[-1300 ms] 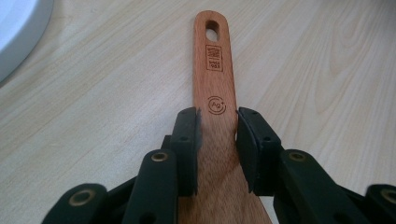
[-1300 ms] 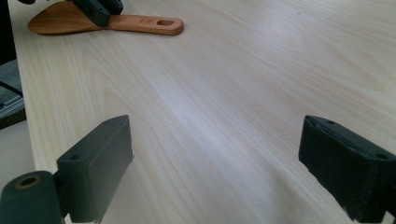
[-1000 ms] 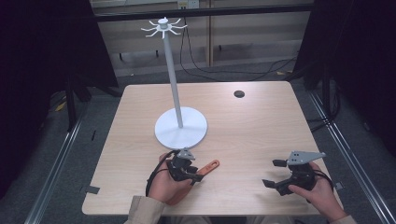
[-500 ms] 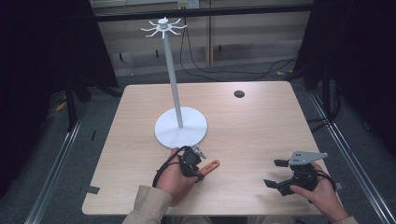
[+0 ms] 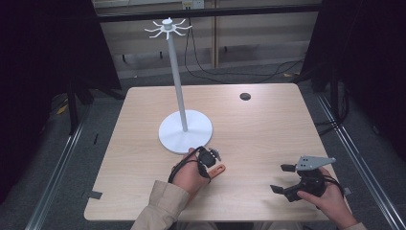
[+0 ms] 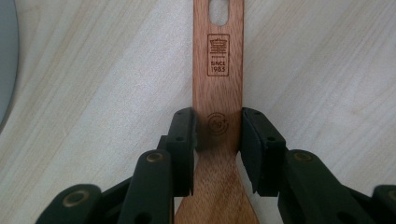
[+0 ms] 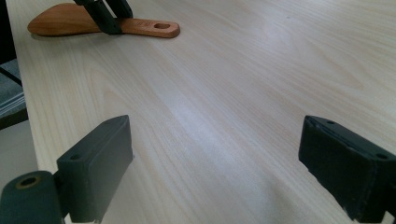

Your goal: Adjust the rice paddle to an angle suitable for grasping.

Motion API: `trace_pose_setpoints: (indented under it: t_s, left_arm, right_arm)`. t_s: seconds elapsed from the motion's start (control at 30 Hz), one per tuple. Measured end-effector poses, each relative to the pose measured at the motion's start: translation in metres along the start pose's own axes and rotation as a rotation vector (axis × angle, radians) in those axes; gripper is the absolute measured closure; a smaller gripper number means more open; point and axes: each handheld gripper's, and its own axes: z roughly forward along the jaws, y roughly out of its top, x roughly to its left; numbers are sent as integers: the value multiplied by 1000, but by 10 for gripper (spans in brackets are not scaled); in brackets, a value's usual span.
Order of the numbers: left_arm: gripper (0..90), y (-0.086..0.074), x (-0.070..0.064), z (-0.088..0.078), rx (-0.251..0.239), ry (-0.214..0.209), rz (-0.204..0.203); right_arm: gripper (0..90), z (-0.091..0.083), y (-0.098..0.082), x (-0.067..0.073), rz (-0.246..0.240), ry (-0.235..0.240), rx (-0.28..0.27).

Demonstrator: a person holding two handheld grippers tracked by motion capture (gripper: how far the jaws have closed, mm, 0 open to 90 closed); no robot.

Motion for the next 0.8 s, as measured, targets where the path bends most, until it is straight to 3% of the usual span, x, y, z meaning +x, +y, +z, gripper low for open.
trace_pose_setpoints:
  t_s: [0.13, 0.2, 0.33, 0.6, 0.7, 0.8]
  left_arm:
    - [667, -5, 2, -1, -30, -26, 5]
    - [667, -11, 5, -2, -66, -63, -19]
    - [667, -21, 10, -10, -130, -59, -41]
    - [667, -48, 23, -45, -440, -44, -88]
    - [667, -57, 23, -55, -585, -26, -111]
    - [667, -64, 23, -59, -678, -21, -128]
  right_arm:
    - [91, 0, -1, -1, 0, -2, 2]
    - [91, -1, -1, -2, 3, -3, -3]
    - [91, -1, -1, -3, 8, -4, -3]
    - [91, 2, -1, -2, 9, -2, -5]
    - [91, 2, 0, -1, 8, -2, -8]
    - [91, 3, 0, -1, 8, -4, -14]
